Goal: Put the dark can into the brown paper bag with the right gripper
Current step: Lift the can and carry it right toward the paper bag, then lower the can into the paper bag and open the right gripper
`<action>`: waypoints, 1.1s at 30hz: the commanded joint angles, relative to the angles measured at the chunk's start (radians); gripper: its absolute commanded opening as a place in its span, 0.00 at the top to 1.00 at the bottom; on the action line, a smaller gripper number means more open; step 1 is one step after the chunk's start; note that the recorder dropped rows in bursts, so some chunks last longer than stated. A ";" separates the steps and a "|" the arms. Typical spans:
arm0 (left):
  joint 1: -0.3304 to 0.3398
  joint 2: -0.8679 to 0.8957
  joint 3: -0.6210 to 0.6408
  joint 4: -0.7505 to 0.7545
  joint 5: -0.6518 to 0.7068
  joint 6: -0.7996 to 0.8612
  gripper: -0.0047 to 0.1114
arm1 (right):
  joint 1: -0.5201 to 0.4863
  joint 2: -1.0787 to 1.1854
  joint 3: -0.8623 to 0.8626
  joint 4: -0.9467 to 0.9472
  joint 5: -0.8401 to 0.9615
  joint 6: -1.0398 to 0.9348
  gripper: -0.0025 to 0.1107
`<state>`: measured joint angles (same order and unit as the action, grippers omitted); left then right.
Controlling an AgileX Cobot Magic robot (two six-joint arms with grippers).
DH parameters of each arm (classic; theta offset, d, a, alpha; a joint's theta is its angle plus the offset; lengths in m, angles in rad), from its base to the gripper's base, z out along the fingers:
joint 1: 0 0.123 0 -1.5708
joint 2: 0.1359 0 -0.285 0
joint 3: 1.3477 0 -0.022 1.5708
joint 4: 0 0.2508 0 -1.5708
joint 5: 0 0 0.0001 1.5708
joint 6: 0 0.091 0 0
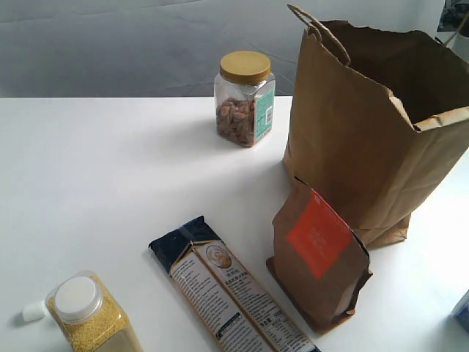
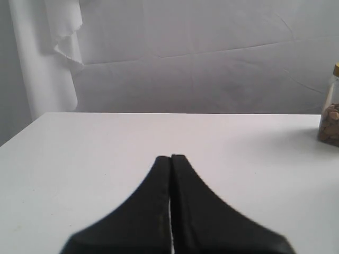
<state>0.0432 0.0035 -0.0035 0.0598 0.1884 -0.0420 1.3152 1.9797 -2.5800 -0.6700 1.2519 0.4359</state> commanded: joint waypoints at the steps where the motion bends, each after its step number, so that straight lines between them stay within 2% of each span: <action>1: -0.006 -0.003 0.004 0.003 0.000 -0.004 0.96 | 0.024 -0.126 0.076 -0.130 -0.031 0.002 0.98; 7: -0.006 -0.003 0.004 0.003 0.000 -0.004 0.96 | 0.019 -0.385 0.418 -0.251 -0.031 0.122 0.98; 9: -0.006 -0.003 0.004 0.003 0.000 -0.004 0.96 | -0.039 -0.516 0.607 -0.227 -0.076 0.202 0.98; 12: -0.006 -0.003 0.004 0.003 0.000 -0.004 0.96 | -0.264 -0.672 0.853 -0.067 -0.269 0.230 0.98; 15: -0.006 -0.003 0.004 0.003 0.000 -0.004 0.96 | -0.531 -0.715 1.046 0.152 -0.518 0.116 0.98; 20: -0.006 -0.003 0.004 0.003 0.000 -0.004 0.96 | -0.722 -0.675 1.191 0.298 -0.690 -0.004 0.98; 23: -0.006 -0.003 0.004 0.003 0.000 -0.004 0.96 | -0.771 -0.585 1.226 0.352 -0.744 -0.053 0.98; 33: -0.006 -0.003 0.004 0.003 0.000 -0.004 0.96 | -0.779 -0.401 1.278 0.418 -0.936 -0.079 0.98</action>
<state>0.0432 0.0035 -0.0035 0.0598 0.1884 -0.0420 0.5453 1.5737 -1.3299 -0.2636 0.4394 0.3678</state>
